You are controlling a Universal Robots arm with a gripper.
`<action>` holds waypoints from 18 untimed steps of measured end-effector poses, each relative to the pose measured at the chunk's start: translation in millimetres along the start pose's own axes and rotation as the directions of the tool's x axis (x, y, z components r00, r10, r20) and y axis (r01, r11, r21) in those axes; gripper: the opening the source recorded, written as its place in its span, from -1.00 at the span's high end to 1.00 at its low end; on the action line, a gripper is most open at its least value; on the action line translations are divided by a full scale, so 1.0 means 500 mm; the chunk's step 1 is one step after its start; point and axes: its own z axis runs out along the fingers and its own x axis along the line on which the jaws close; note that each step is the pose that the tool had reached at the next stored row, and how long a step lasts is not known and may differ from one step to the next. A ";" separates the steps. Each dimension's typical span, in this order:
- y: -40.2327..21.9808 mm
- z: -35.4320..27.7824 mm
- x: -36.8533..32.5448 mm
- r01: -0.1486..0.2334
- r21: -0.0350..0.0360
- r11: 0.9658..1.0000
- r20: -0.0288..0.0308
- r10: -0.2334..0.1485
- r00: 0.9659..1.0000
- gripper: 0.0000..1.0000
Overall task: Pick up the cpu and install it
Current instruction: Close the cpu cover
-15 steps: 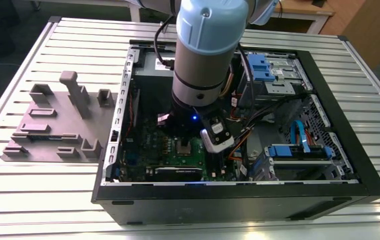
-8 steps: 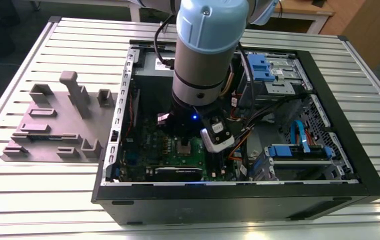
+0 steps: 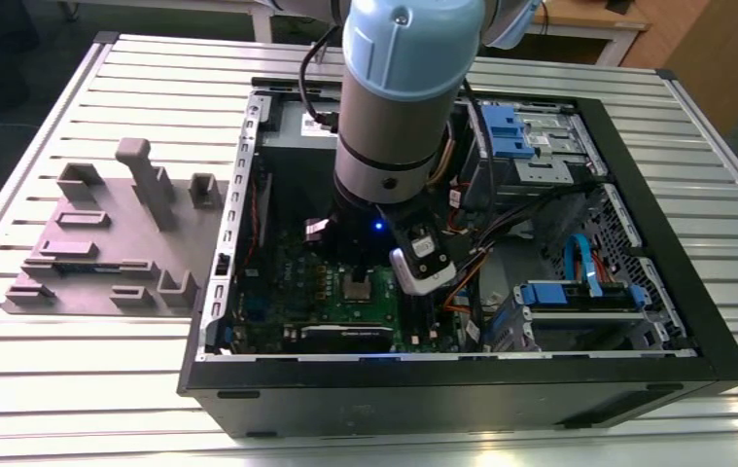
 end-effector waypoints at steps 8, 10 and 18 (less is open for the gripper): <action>0.000 -0.001 0.000 0.000 0.000 1.000 0.000 0.000 1.000 0.79; 0.000 -0.001 0.000 0.000 0.000 1.000 0.000 0.000 1.000 0.79; 0.000 -0.008 0.000 0.000 0.000 1.000 0.000 0.000 1.000 0.79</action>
